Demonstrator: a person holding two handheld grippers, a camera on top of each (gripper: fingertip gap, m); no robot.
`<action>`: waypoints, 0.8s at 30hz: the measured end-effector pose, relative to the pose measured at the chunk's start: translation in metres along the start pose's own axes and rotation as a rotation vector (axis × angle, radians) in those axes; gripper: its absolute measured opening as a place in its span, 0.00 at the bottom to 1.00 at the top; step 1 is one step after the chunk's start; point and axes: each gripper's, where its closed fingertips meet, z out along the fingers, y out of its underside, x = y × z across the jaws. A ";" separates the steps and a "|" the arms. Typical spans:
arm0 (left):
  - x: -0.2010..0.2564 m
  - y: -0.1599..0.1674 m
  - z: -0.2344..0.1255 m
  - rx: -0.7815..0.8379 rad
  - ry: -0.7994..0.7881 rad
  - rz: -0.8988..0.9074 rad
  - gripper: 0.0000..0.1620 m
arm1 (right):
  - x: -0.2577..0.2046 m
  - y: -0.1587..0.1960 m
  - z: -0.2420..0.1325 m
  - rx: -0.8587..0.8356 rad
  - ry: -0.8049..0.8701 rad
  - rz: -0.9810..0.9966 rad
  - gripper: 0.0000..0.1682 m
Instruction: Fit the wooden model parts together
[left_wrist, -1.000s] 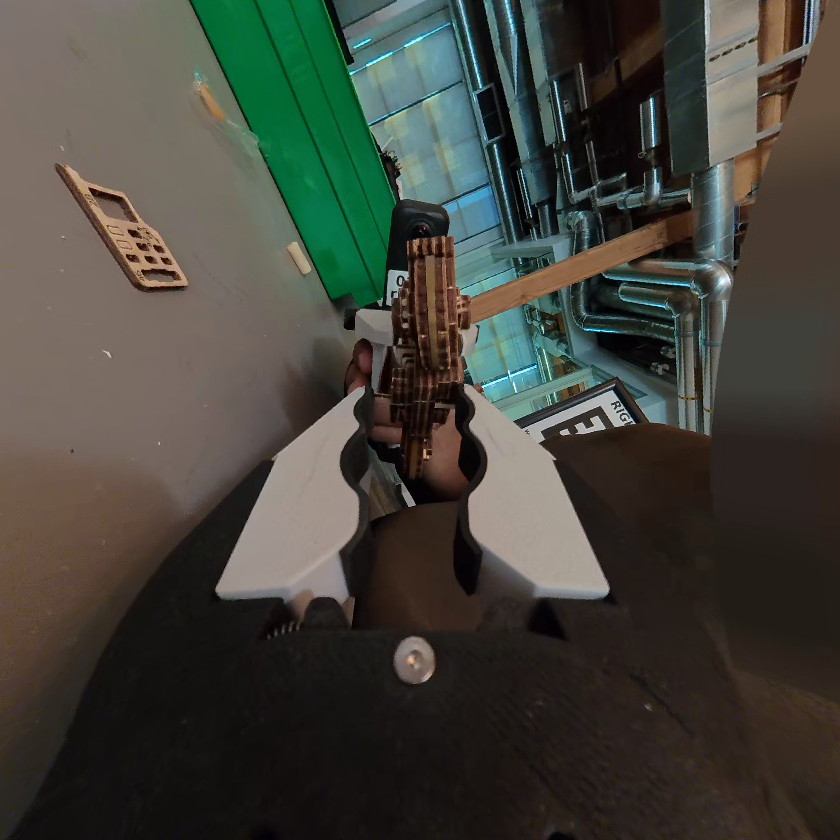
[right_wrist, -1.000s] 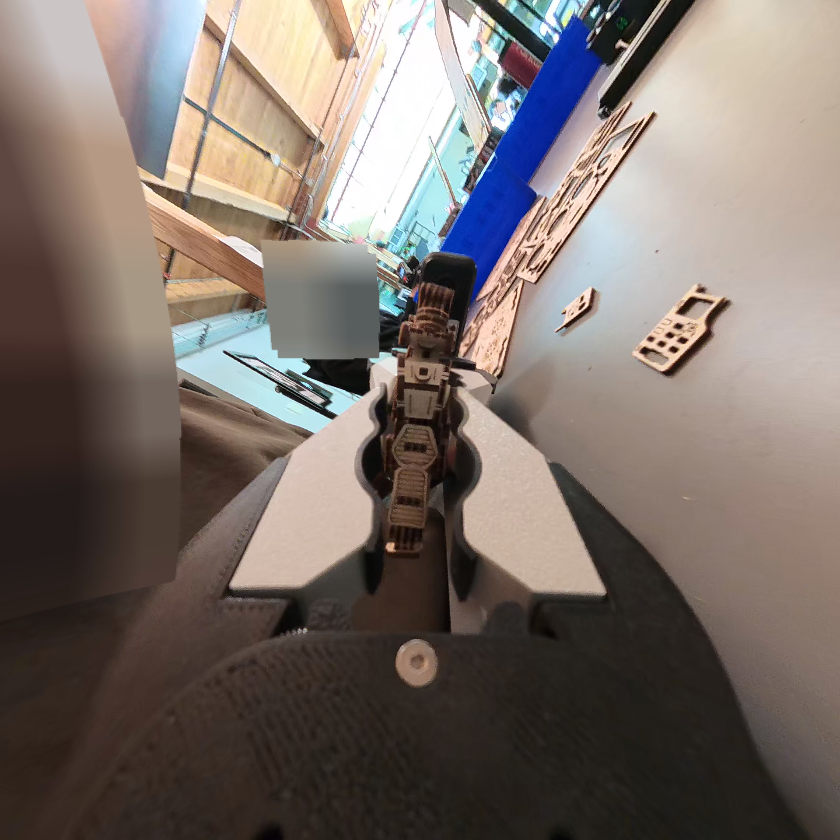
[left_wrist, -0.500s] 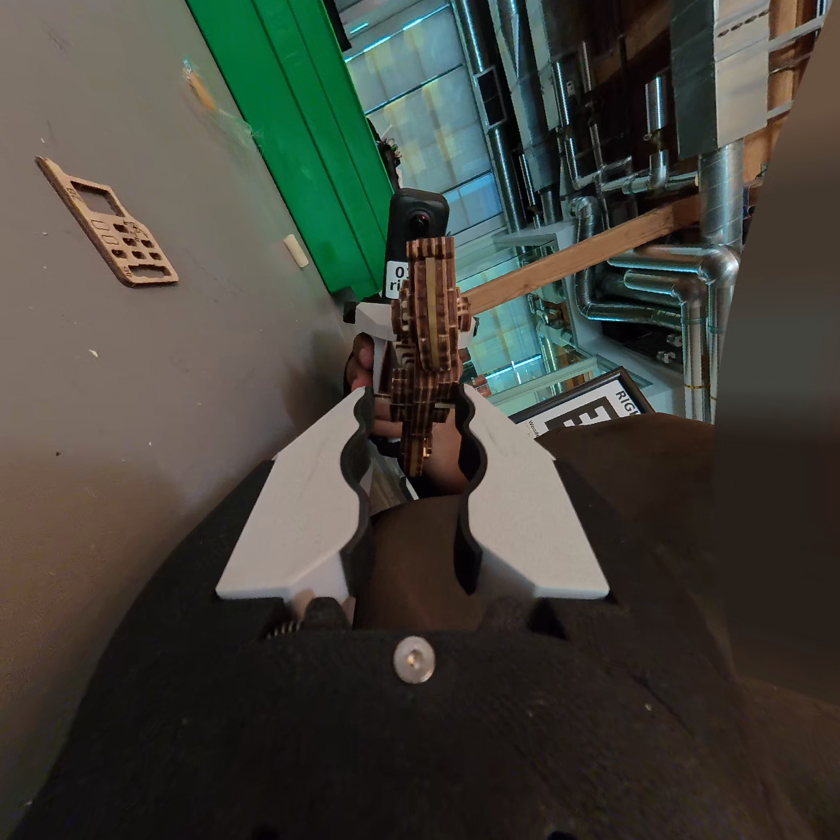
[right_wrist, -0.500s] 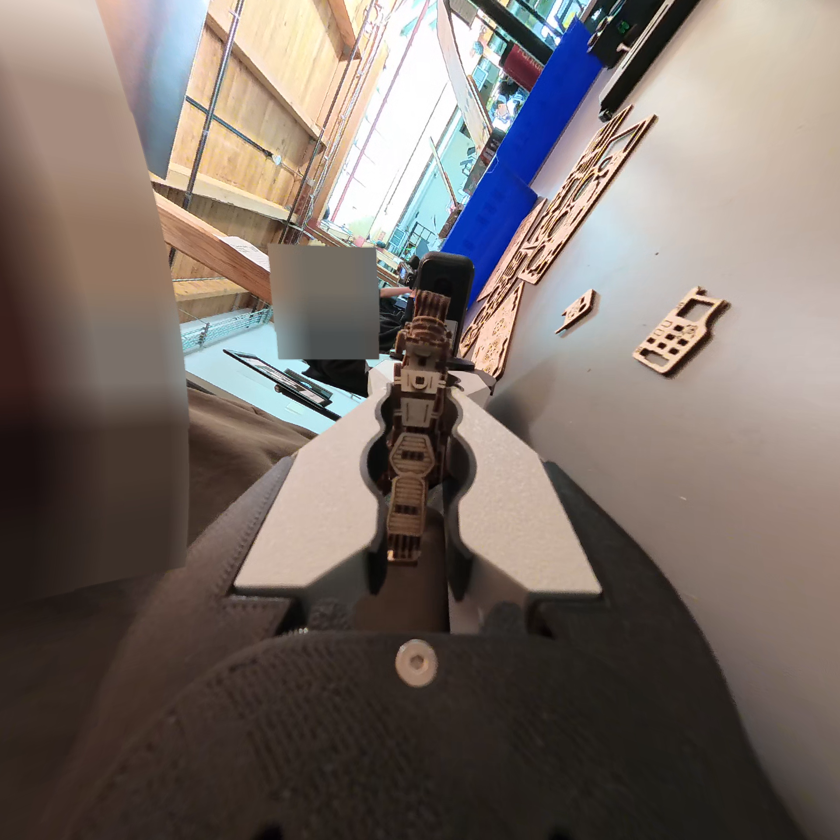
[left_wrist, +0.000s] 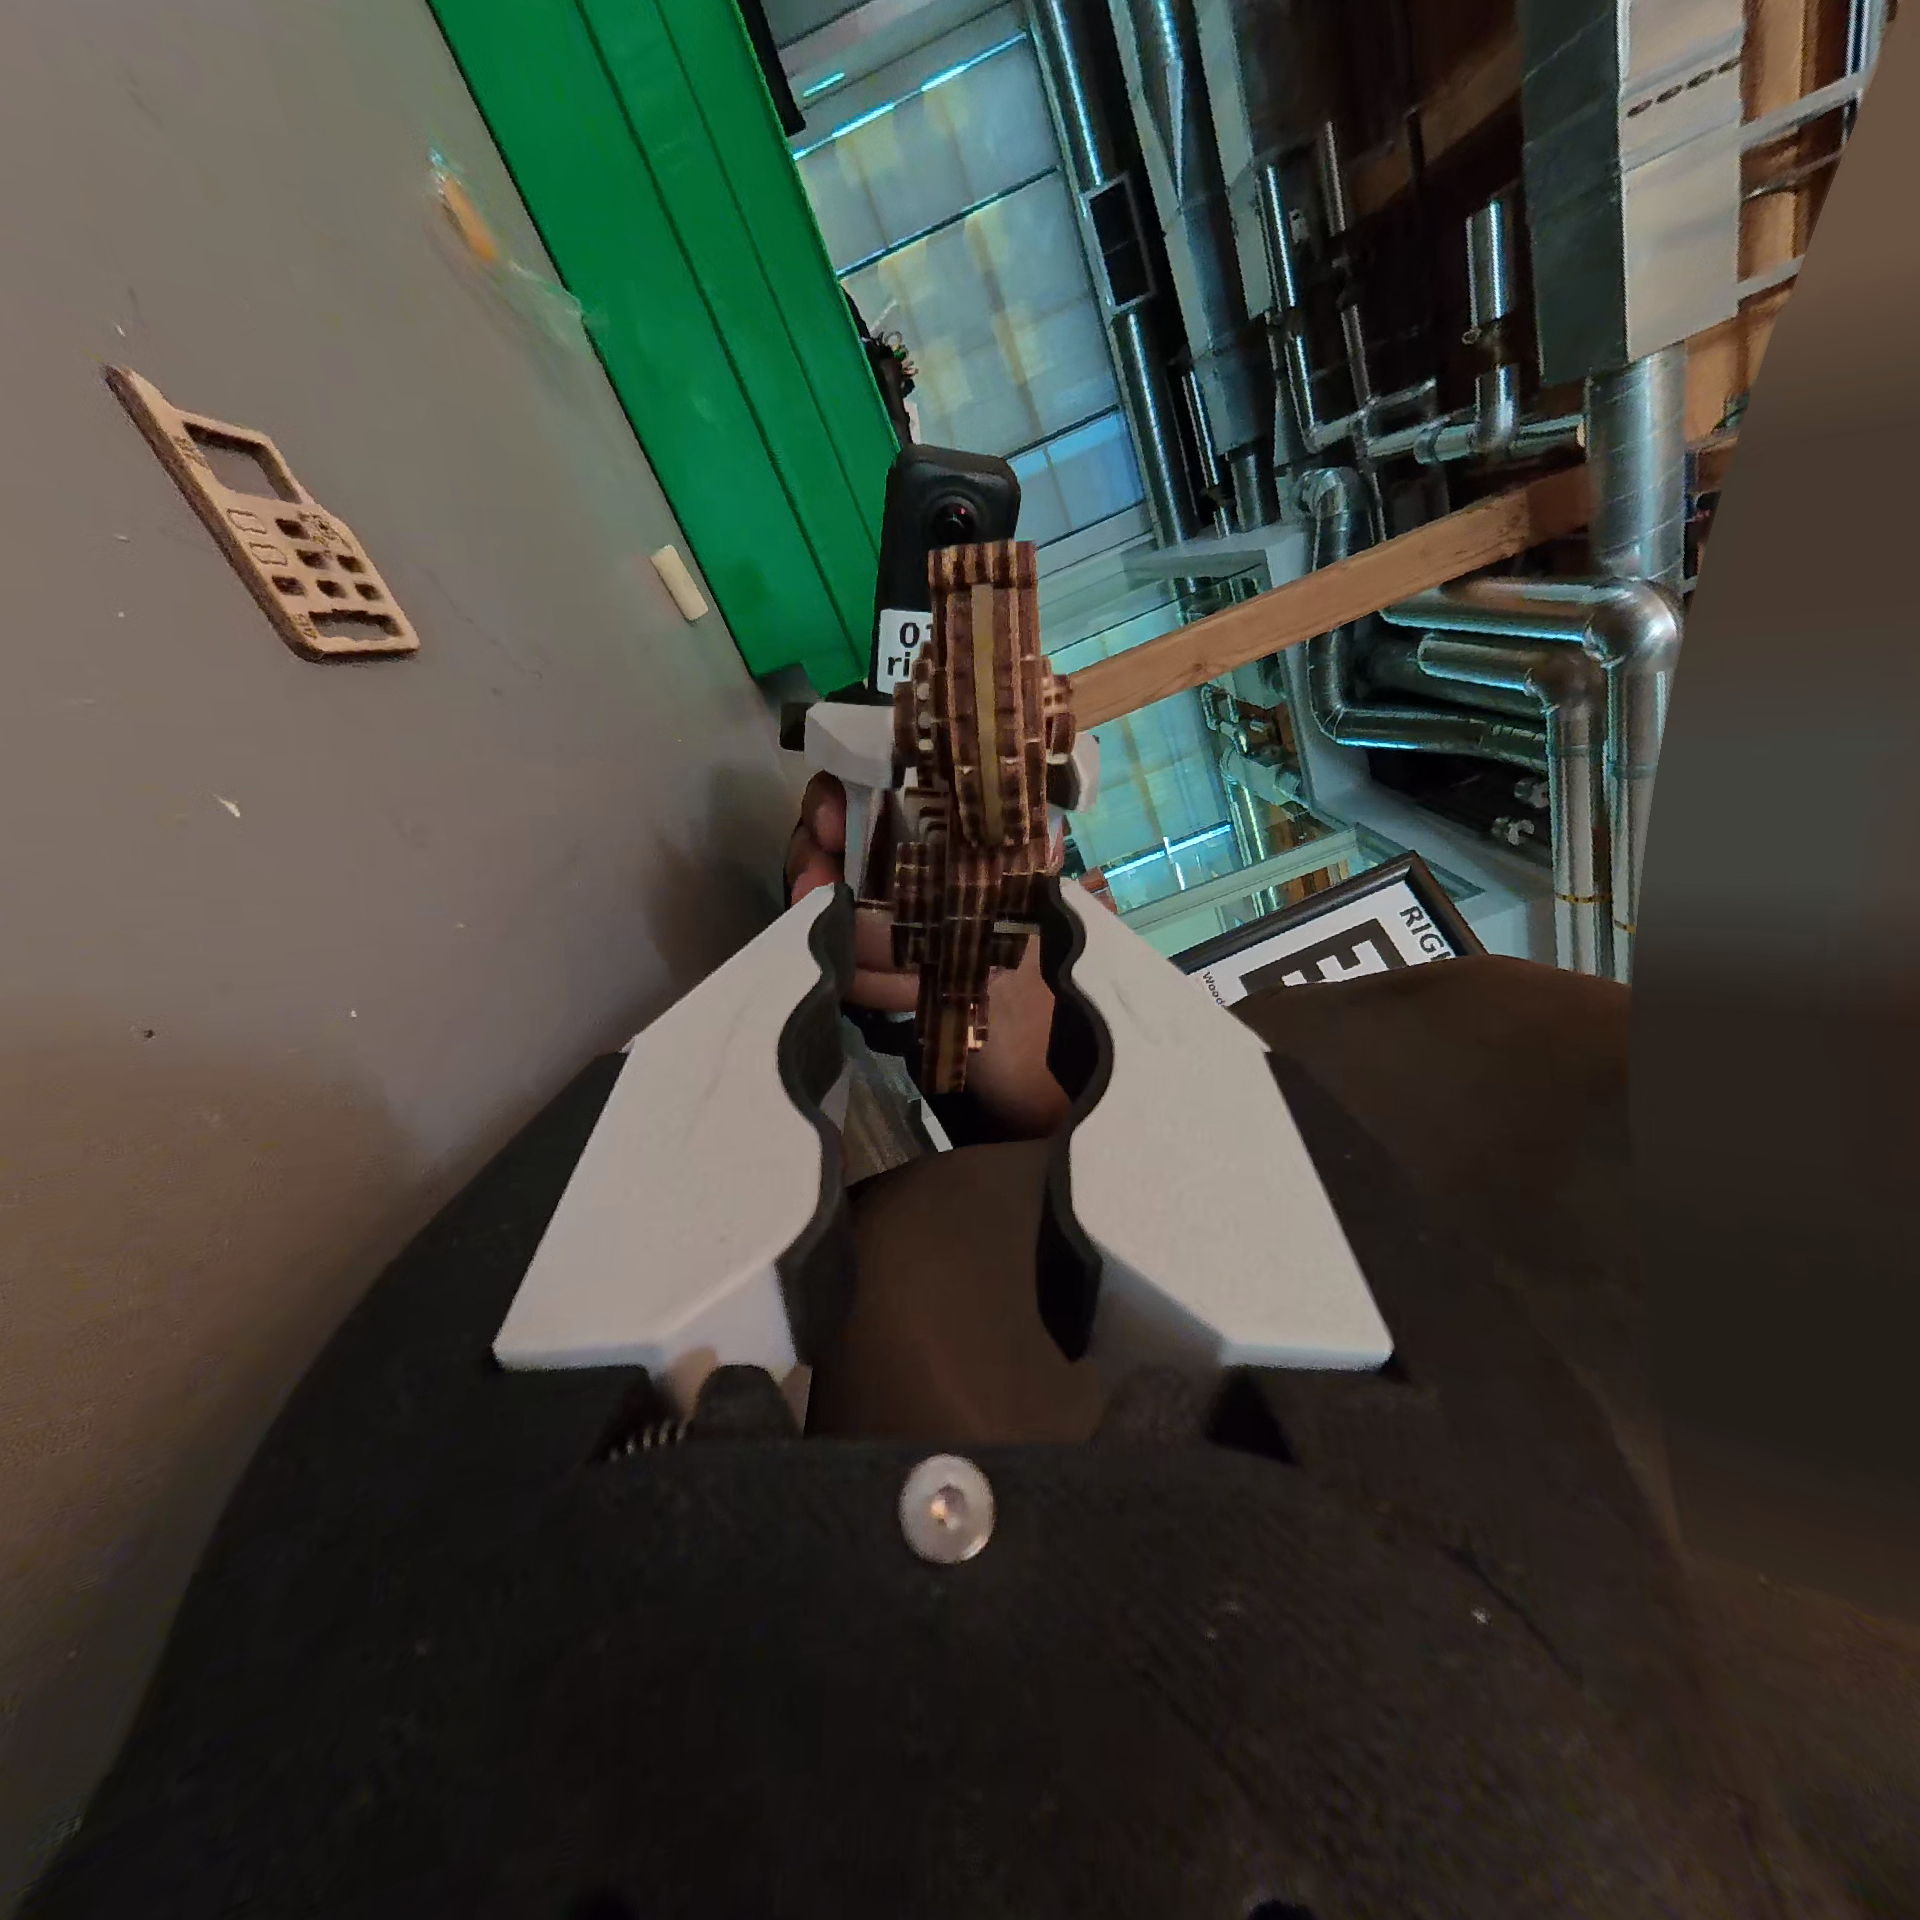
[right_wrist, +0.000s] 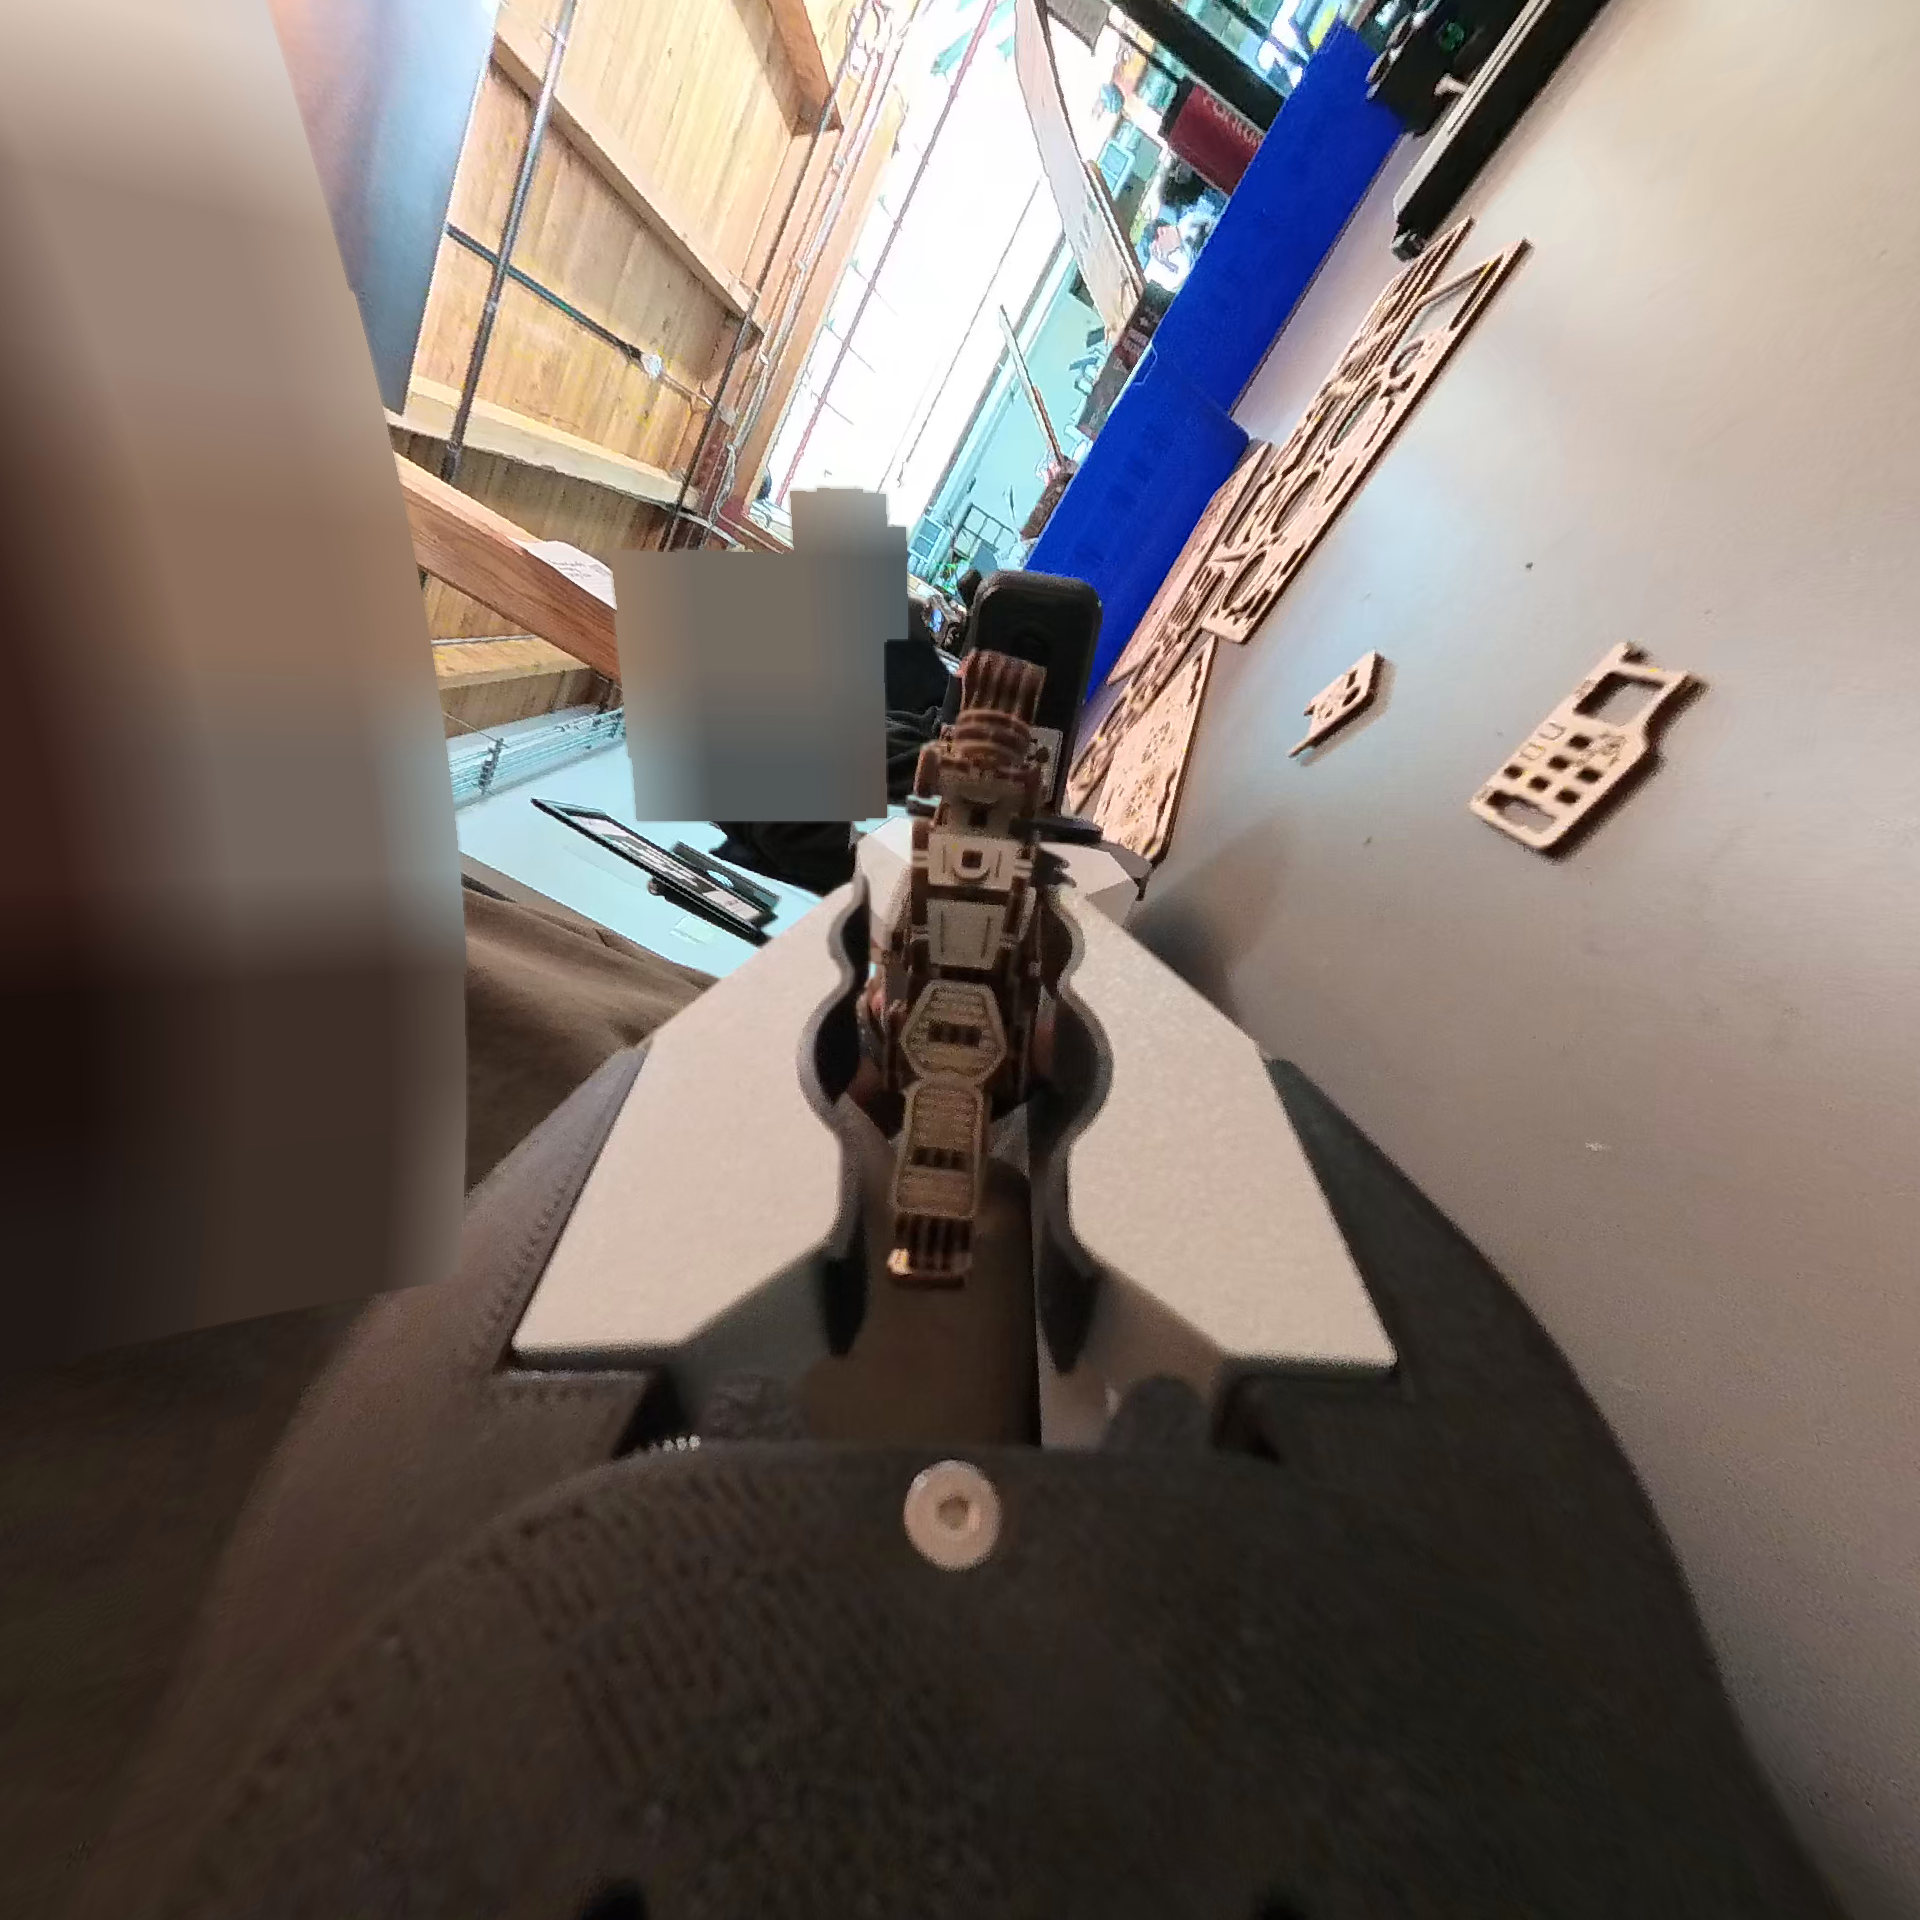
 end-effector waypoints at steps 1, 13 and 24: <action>0.000 -0.001 0.000 0.003 0.002 -0.003 0.20 | 0.000 -0.003 -0.002 0.015 -0.004 0.006 0.19; -0.009 -0.005 -0.015 -0.049 -0.114 0.149 0.20 | 0.010 -0.023 -0.017 0.096 0.141 -0.149 0.00; 0.008 -0.009 -0.011 0.020 0.031 0.102 0.20 | -0.008 -0.023 0.000 0.161 0.169 -0.277 0.00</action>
